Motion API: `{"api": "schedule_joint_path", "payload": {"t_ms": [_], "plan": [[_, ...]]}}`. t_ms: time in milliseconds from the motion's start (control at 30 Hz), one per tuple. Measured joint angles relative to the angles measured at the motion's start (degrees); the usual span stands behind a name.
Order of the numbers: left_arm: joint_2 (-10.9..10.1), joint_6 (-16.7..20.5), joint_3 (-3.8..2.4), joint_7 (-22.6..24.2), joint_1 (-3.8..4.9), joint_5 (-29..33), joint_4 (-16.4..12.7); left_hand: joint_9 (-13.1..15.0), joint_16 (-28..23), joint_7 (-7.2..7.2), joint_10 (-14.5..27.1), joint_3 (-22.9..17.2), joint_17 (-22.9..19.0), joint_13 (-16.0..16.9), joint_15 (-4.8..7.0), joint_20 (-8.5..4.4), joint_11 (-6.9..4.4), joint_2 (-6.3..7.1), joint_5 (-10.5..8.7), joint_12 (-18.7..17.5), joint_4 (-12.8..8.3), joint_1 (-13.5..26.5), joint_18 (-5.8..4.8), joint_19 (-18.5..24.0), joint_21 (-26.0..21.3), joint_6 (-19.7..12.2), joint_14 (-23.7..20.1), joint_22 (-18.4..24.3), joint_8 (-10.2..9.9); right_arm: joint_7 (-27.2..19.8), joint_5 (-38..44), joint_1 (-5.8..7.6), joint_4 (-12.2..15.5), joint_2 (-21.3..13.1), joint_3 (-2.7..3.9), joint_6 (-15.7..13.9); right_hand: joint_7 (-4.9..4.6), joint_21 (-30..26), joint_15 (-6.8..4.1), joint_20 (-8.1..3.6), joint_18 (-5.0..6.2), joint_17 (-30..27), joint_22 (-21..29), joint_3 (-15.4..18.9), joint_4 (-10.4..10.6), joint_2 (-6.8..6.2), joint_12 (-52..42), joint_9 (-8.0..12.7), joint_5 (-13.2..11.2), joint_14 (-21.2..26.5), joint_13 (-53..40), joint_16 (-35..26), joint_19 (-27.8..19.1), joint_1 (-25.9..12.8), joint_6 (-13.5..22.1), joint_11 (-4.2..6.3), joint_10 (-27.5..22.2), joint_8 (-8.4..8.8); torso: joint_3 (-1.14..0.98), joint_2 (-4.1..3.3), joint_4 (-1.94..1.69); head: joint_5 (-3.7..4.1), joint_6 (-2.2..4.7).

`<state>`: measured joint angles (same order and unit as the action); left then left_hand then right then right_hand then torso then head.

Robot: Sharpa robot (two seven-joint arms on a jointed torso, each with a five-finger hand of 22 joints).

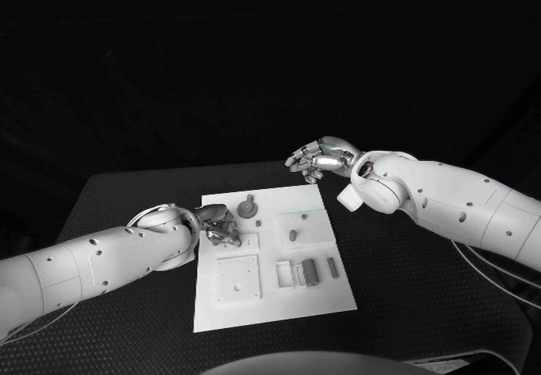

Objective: Assemble the parts on the task board

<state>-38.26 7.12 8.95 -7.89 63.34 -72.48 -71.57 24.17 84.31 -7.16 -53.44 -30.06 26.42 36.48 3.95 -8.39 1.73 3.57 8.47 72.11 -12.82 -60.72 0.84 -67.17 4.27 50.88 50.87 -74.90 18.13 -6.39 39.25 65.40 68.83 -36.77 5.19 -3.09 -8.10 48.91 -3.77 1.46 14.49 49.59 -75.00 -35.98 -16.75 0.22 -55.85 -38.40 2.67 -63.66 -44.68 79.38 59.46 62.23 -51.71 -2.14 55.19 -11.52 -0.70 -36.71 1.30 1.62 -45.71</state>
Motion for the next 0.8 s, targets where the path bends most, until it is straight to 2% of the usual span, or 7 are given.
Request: {"api": "schedule_joint_path", "payload": {"t_ms": [100,167,233,800], "plan": [[0.02,0.39,0.05,0.05,-0.01,-0.78,-0.18,0.15,0.00,0.44,0.00,-0.13,0.00,0.00,0.00,0.00,0.00,0.19,0.00,0.00,-0.13,-0.19,0.00,0.00,0.00,0.45,0.00,-0.03,0.34,0.00,0.00,0.00,0.00,0.00,0.00,0.00,0.00,0.00,0.00,0.00,0.01,0.00,0.00,0.00,0.00,0.00,0.00,0.00,0.00,0.00,0.00,0.00,0.00,0.00,0.00,0.00,0.00,0.00,-0.02,0.00,0.01,-0.05,0.01],[0.04,0.85,0.08,0.08,-0.02,-1.39,-0.36,0.19,0.00,0.08,-0.21,-0.20,0.00,0.00,0.02,-0.01,-0.21,0.20,-0.01,0.00,-0.20,-0.19,0.00,-0.01,0.00,1.16,0.03,-0.05,0.33,0.00,-0.01,0.00,0.02,0.00,0.00,-0.01,0.01,0.00,0.00,0.00,0.02,0.00,0.00,0.00,0.00,0.00,0.00,0.00,0.00,0.00,0.00,0.00,0.00,0.00,-0.01,0.00,0.00,0.00,-0.02,0.00,0.01,-0.07,0.04],[0.04,1.21,0.11,0.11,-0.02,-1.83,-0.49,0.23,0.00,0.30,-0.42,-0.34,0.00,0.00,0.08,-0.22,-0.42,0.20,-0.10,0.00,-0.35,-0.19,0.00,-0.23,0.00,1.53,0.27,-0.04,0.56,0.00,-0.02,0.00,0.03,0.00,0.00,-0.01,0.01,0.00,0.00,0.00,0.01,0.00,0.00,0.00,0.00,0.00,0.00,0.00,0.00,0.00,0.00,0.00,0.00,0.00,-0.01,0.00,0.00,0.00,-0.03,0.00,0.00,-0.07,0.06],[-0.03,4.28,0.41,0.64,-0.05,-5.31,-1.65,0.98,0.22,0.92,-1.13,-0.33,0.00,-0.09,0.76,-0.51,-1.12,0.51,-0.12,0.21,-0.36,-0.49,0.00,-0.93,0.00,2.76,0.95,-0.03,1.16,-0.04,-0.05,0.00,0.12,-0.04,-0.01,-0.02,0.00,0.00,0.01,0.00,-0.04,0.00,0.00,0.00,0.00,-0.02,0.00,-0.01,0.00,0.00,0.05,0.00,0.00,-0.02,0.02,0.00,0.00,0.00,-0.03,0.00,0.02,-0.08,-0.05]]}}
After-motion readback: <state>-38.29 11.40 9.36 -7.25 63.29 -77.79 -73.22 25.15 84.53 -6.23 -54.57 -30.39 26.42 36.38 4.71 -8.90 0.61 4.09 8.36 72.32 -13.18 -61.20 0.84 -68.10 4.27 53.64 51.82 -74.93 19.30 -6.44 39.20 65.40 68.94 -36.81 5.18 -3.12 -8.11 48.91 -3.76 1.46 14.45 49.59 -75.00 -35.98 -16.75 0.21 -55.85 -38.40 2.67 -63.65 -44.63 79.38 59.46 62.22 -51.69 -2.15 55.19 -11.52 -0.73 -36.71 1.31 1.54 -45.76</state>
